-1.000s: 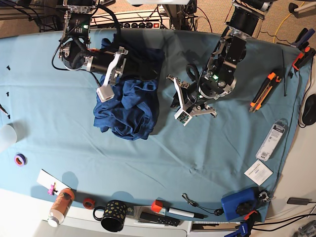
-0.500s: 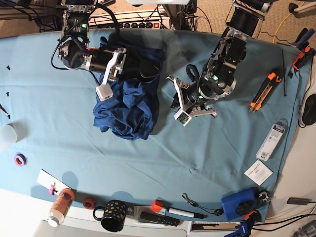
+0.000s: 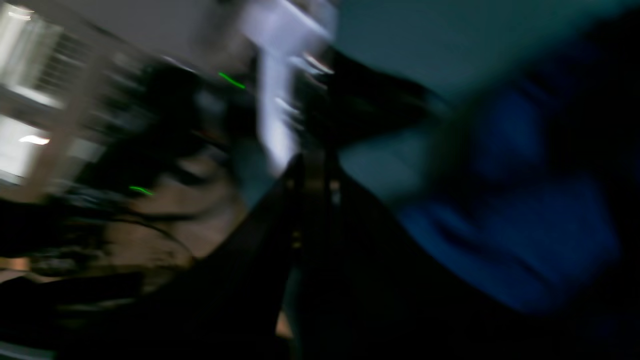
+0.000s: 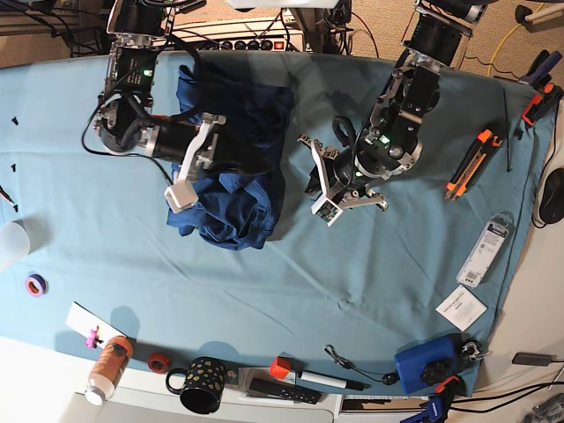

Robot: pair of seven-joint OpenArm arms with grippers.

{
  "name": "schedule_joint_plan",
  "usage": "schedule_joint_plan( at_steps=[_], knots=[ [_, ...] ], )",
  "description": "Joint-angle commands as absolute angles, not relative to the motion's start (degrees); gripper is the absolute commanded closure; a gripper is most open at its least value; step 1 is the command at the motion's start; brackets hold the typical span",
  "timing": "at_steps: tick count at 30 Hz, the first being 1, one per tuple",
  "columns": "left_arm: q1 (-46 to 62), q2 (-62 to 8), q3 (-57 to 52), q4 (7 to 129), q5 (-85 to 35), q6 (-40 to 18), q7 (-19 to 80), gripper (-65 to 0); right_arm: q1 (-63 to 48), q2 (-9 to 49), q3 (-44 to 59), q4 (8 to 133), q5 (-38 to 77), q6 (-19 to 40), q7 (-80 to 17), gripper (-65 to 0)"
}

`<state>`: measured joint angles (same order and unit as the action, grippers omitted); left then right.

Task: Layout the t-shirt on the table in an organized manner, then fold the t-shirt properly
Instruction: 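Grasp and press the folded shirt's edge with the right gripper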

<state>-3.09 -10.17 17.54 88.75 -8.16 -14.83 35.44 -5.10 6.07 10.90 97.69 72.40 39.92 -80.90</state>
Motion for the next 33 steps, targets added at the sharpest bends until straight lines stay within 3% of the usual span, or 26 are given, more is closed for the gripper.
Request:
schedule_joint_plan(
  at_steps=[1,9,14,21,29,33],
  knots=[
    [-3.77,-10.35,17.37,89.23,-7.49,-14.39,36.01,-14.5,-4.62,6.15,12.71,98.67,71.7,40.0,-80.0,0.0],
    [-3.79,-10.33,17.37,89.23,-7.7,-14.39,35.94,-14.5,-4.6,2.07,29.67,98.67,65.95,40.0,-80.0,0.0],
    [-3.79,-10.33,17.39,89.23,-7.73,-14.39,35.94,-14.5,-4.62,1.41,33.76,98.67,65.93,40.0,-80.0,0.0],
    [-3.77,-10.33,17.39,89.23,-7.7,-14.39,35.99,-14.5,-4.62,1.41,28.4,98.67,64.75,40.0,-80.0,0.0],
    [-3.77,-10.33,17.39,89.23,-7.7,-14.39,35.97,-14.4,-4.62,1.43,18.48,98.67,49.89,36.71,-76.82,0.0],
    [-3.79,-10.33,17.39,89.23,-7.7,-14.37,35.97,-14.5,-4.62,1.43,13.76,98.67,47.86,36.07,-76.66,0.0]
  ],
)
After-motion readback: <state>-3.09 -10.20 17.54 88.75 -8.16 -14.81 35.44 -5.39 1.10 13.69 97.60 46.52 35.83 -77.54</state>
